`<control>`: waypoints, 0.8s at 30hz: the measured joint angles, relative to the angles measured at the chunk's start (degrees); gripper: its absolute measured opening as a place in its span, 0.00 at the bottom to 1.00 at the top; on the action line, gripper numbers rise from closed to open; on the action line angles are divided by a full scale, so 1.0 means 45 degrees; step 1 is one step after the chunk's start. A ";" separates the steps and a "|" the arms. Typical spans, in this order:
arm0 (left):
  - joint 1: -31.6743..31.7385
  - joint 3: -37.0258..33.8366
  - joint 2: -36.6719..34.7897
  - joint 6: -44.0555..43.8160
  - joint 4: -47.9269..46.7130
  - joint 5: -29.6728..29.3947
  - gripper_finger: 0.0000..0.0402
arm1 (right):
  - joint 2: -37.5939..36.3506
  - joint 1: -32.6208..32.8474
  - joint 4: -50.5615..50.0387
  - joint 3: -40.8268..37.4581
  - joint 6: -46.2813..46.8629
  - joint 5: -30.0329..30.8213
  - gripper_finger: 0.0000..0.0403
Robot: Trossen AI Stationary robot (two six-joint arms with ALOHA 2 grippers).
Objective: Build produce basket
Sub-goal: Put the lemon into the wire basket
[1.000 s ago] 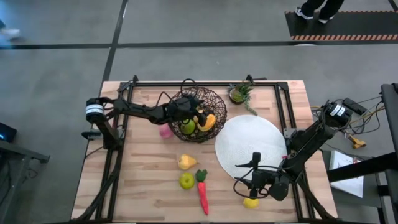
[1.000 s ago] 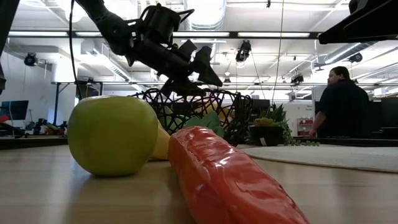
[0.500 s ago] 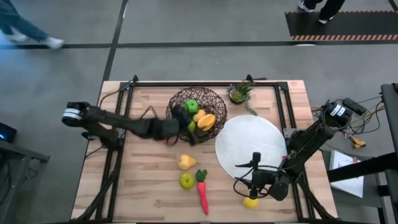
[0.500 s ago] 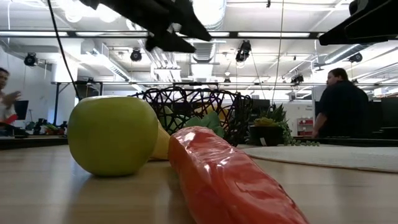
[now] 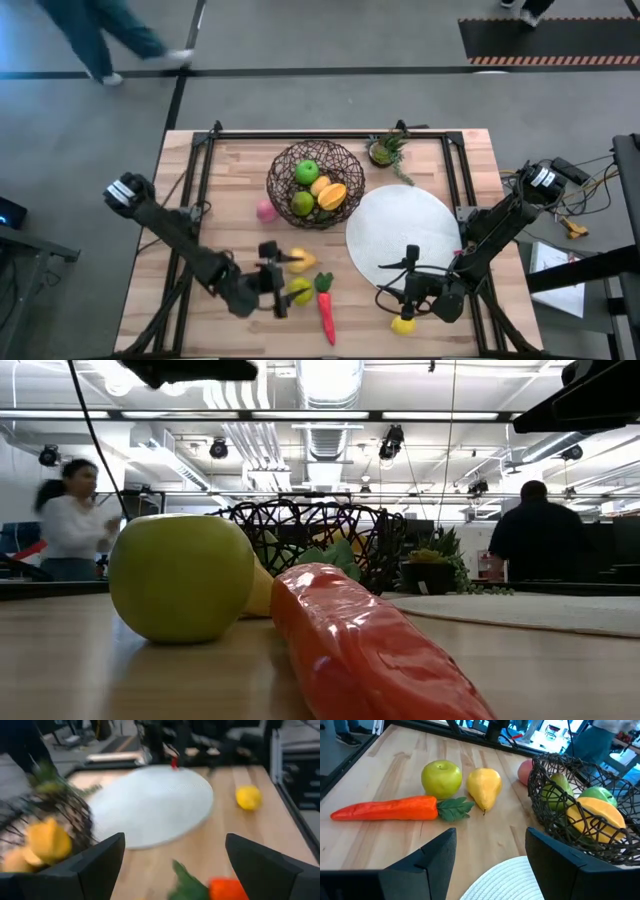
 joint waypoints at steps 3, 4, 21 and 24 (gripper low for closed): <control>-0.0350 0.0002 0.0787 -0.0831 0.0005 -0.0053 0.82 | 0.0000 0.0000 -0.0002 -0.0001 0.0371 0.0008 0.56; -0.0384 0.0011 0.1031 -0.1047 0.0005 -0.0128 0.82 | 0.0000 0.0000 0.0003 -0.0001 0.0622 0.0015 0.56; 0.0060 0.0021 0.1469 -0.1017 -0.0052 -0.1413 0.82 | 0.0000 0.0073 -0.0439 0.0361 0.2356 -0.4825 0.56; 0.0060 0.0005 0.1469 -0.1012 -0.0097 -0.1411 0.82 | 0.0000 0.0274 -0.1717 0.0832 0.2690 -0.5417 0.56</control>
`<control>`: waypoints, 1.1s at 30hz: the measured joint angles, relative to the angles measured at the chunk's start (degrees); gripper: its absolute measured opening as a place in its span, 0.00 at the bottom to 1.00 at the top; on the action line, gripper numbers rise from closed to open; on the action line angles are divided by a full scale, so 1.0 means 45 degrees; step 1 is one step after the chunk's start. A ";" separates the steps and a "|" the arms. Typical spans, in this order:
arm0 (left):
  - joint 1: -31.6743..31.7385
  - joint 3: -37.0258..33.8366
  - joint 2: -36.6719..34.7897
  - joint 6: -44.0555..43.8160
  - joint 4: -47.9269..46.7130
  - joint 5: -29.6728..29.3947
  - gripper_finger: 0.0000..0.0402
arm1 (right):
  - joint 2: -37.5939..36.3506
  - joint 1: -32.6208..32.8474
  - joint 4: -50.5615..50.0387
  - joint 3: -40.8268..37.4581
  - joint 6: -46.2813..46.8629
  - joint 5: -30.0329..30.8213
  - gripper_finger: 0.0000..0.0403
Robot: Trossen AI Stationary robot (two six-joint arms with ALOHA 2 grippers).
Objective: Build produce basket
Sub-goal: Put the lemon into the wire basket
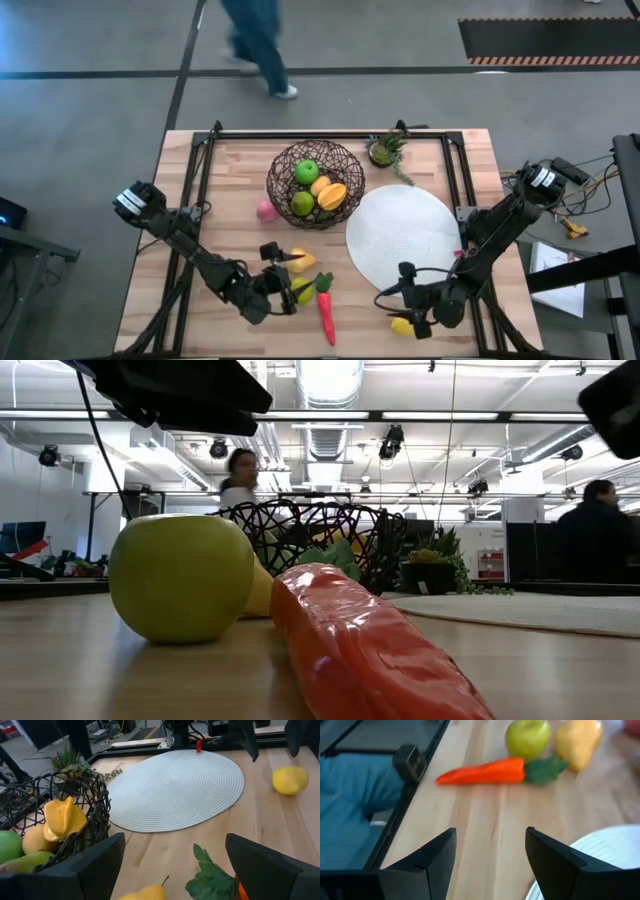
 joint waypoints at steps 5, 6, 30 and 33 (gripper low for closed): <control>0.0000 -0.0004 0.0000 0.0313 0.0005 0.0000 0.82 | 0.0025 0.0460 -0.3386 0.1054 0.2210 -0.1192 0.56; 0.0000 -0.0005 0.0000 0.0315 0.0009 0.0000 0.82 | 0.0050 0.0595 -0.3820 0.1194 0.2480 -0.1370 0.56; 0.0000 -0.0024 0.0000 -0.0146 0.0298 0.0010 0.82 | 0.2991 0.1848 -0.3756 0.1905 0.2926 -0.2640 0.70; 0.0000 -0.0024 0.0000 -0.0146 0.0345 0.0010 0.82 | 0.3566 0.1848 -0.3710 0.2114 0.2812 -0.2644 0.68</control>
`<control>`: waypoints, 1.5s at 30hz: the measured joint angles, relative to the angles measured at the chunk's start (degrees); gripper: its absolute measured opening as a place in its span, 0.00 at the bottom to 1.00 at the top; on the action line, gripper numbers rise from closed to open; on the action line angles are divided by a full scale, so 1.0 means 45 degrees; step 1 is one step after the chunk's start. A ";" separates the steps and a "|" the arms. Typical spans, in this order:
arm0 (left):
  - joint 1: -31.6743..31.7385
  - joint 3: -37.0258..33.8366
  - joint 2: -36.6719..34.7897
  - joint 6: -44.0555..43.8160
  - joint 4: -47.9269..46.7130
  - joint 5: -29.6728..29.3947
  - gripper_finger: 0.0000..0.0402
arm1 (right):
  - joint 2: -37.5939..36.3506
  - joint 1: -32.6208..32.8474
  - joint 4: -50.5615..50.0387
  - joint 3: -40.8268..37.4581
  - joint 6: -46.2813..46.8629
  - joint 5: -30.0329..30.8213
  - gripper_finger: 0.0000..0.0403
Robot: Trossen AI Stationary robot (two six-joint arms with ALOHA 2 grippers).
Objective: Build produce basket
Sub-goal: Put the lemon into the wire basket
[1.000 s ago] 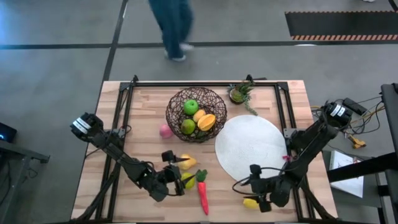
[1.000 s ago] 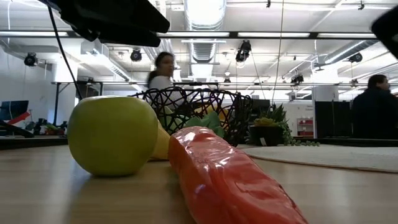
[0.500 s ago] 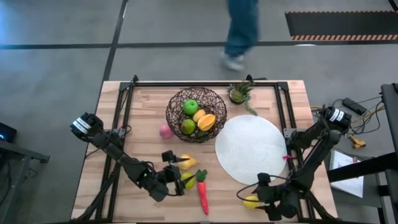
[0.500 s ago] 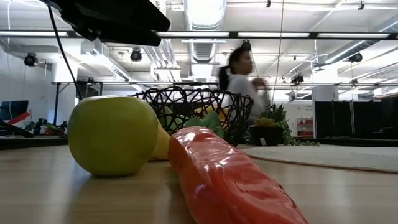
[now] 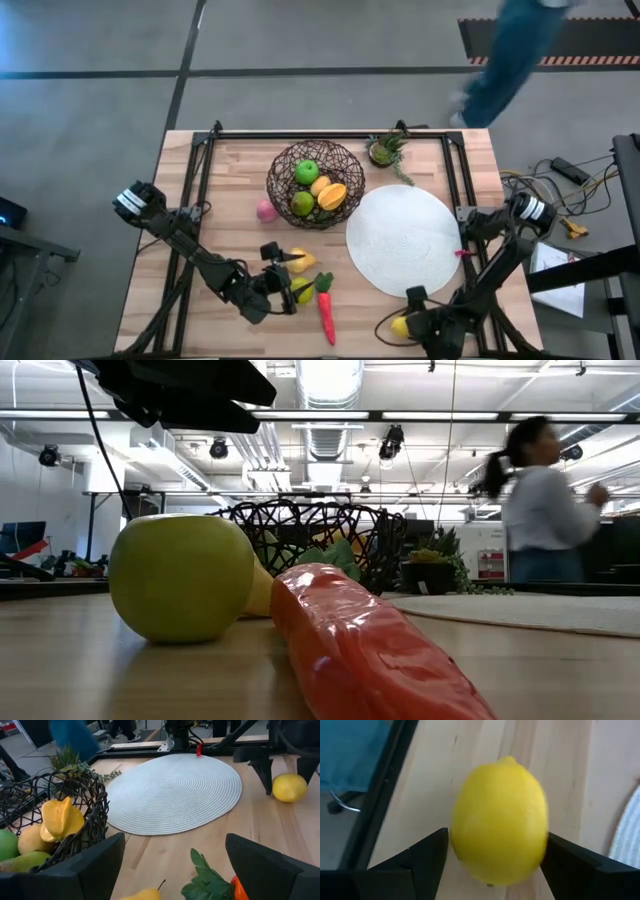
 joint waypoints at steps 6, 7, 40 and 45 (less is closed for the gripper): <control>0.0000 0.0000 0.0000 0.0000 0.0005 0.0000 0.82 | 0.0668 0.0015 -0.0450 0.0523 -0.0106 0.0083 0.64; 0.0000 0.0000 0.0000 0.0001 0.0001 0.0000 0.82 | 0.0686 0.0015 -0.0563 0.0603 -0.0106 0.0128 0.63; -0.0156 0.0325 -0.0243 -0.0756 0.0248 -0.0919 0.82 | -0.1379 -1.1693 -0.0253 0.3351 -0.8978 0.2012 0.43; -0.0362 0.0352 -0.0347 -0.0695 0.0204 -0.0920 0.82 | -0.0528 -1.4937 -0.0251 0.4372 -0.8977 -0.0661 0.43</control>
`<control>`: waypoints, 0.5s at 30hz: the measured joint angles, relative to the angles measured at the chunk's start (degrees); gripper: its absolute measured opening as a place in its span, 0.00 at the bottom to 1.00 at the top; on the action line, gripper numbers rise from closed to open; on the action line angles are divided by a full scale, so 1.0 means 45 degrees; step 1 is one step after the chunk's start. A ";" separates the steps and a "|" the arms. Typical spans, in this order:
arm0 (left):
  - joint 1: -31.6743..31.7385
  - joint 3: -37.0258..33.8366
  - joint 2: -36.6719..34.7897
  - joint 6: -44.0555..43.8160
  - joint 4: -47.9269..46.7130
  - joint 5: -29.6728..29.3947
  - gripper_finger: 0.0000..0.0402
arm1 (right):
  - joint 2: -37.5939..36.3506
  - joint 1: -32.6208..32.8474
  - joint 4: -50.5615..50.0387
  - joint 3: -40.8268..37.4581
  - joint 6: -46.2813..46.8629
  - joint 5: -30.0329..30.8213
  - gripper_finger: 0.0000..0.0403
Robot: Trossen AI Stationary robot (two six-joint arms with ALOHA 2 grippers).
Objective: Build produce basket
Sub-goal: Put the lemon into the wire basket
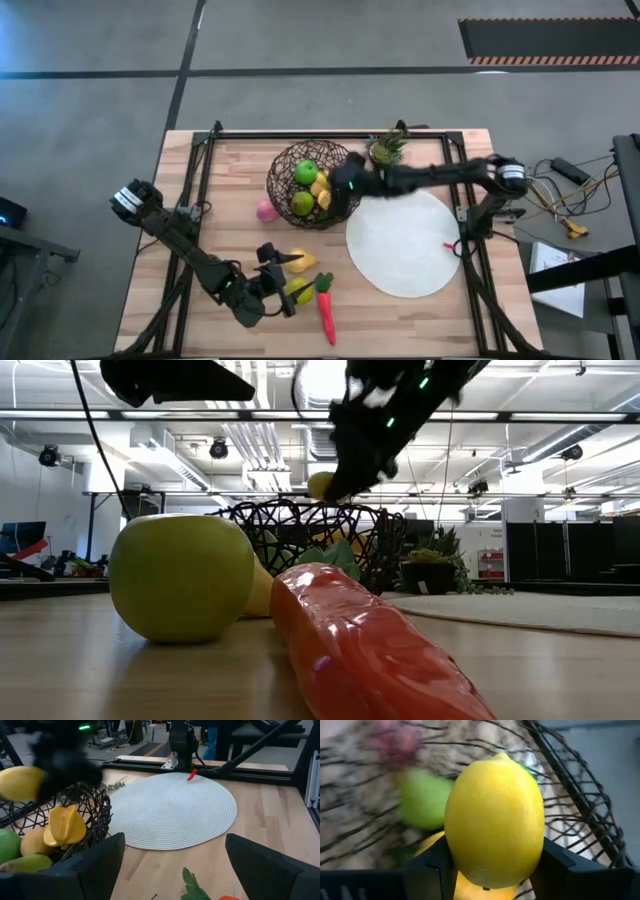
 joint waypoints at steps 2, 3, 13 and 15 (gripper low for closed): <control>-0.0026 -0.0026 -0.0002 -0.0021 0.0005 -0.0007 0.82 | 0.0433 -0.0893 -0.0043 0.0296 0.0030 -0.0973 0.44; -0.0026 -0.0027 -0.0001 -0.0080 0.0005 -0.0007 0.82 | 0.0659 -0.1217 -0.0026 0.0430 0.0104 -0.1418 0.45; -0.0026 -0.0046 0.0002 -0.0294 0.0005 -0.0291 0.82 | 0.2747 -0.2104 -0.0064 0.1779 0.0018 -0.1900 0.47; -0.0026 -0.0046 0.0002 -0.0297 0.0005 -0.0294 0.82 | 0.2936 -0.2136 -0.0270 0.2033 0.0004 -0.1810 0.50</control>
